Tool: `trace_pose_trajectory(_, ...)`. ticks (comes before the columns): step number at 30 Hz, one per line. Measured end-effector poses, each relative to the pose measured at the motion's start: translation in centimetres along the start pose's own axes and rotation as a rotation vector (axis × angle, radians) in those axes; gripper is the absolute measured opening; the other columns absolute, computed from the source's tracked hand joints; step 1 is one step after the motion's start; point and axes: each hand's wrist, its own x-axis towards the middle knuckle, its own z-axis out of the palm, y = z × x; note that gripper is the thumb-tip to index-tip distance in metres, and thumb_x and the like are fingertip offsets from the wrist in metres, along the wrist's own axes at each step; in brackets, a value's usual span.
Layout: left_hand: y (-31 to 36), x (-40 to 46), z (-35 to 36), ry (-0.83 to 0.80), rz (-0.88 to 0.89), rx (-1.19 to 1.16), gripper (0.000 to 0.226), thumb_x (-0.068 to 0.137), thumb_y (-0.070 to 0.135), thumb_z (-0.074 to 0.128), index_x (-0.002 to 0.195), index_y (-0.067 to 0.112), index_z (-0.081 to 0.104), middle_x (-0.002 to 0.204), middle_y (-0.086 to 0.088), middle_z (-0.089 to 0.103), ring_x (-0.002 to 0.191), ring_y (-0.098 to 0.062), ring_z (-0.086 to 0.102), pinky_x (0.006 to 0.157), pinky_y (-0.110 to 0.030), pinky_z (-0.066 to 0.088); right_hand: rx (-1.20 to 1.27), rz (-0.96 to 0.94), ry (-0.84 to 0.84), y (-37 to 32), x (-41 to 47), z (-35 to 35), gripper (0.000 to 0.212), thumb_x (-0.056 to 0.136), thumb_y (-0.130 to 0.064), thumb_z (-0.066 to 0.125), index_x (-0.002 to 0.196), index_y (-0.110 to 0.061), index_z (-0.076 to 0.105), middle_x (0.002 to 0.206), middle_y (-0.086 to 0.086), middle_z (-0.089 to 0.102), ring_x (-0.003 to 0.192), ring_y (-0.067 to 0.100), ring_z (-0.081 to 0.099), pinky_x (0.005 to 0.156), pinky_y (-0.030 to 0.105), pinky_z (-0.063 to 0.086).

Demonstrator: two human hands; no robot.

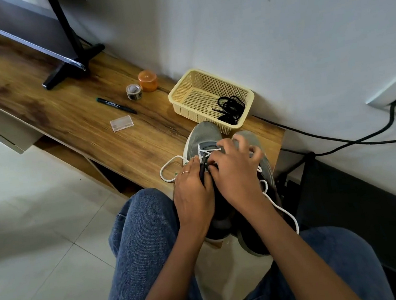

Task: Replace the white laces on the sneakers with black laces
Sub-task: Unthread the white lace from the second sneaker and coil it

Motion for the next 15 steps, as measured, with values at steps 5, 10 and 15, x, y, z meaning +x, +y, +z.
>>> trace_pose_trajectory(5, -0.1, 0.0, 0.0, 0.008, 0.017, -0.015, 0.04, 0.096, 0.03, 0.037, 0.128, 0.012, 0.056, 0.119, -0.006, 0.063, 0.11, -0.024, 0.057, 0.093, -0.046, 0.047, -0.038, -0.003, 0.054, 0.1, 0.5, 1.1, 0.012, 0.089, -0.021, 0.061, 0.094, -0.019, 0.071, 0.121, -0.002, 0.059, 0.131, 0.03, 0.033, 0.094, 0.045, 0.013)
trace_pose_trajectory(10, 0.3, -0.1, -0.2, 0.015, -0.004, 0.007, 0.036, 0.098, 0.025, 0.043, 0.128, 0.011, 0.056, 0.124, -0.007, 0.062, 0.115, -0.023, 0.055, 0.096, -0.047, 0.045, -0.016, -0.029, 0.224, 0.4, 0.6, 1.3, 0.007, 0.075, -0.025, 0.072, 0.076, -0.02, 0.067, 0.09, -0.006, 0.066, 0.104, 0.025, 0.055, 0.086, 0.038, 0.021)
trace_pose_trajectory(15, 0.9, -0.3, -0.7, 0.01, -0.045, 0.014, 0.041, 0.099, 0.021, 0.046, 0.137, 0.01, 0.05, 0.137, -0.009, 0.054, 0.129, -0.023, 0.044, 0.109, -0.046, 0.035, 0.179, 0.117, 0.43, 1.2, -0.4, 1.2, 0.006, 0.078, -0.019, 0.067, 0.076, -0.017, 0.061, 0.086, -0.005, 0.061, 0.09, 0.02, 0.054, 0.084, 0.034, 0.025)
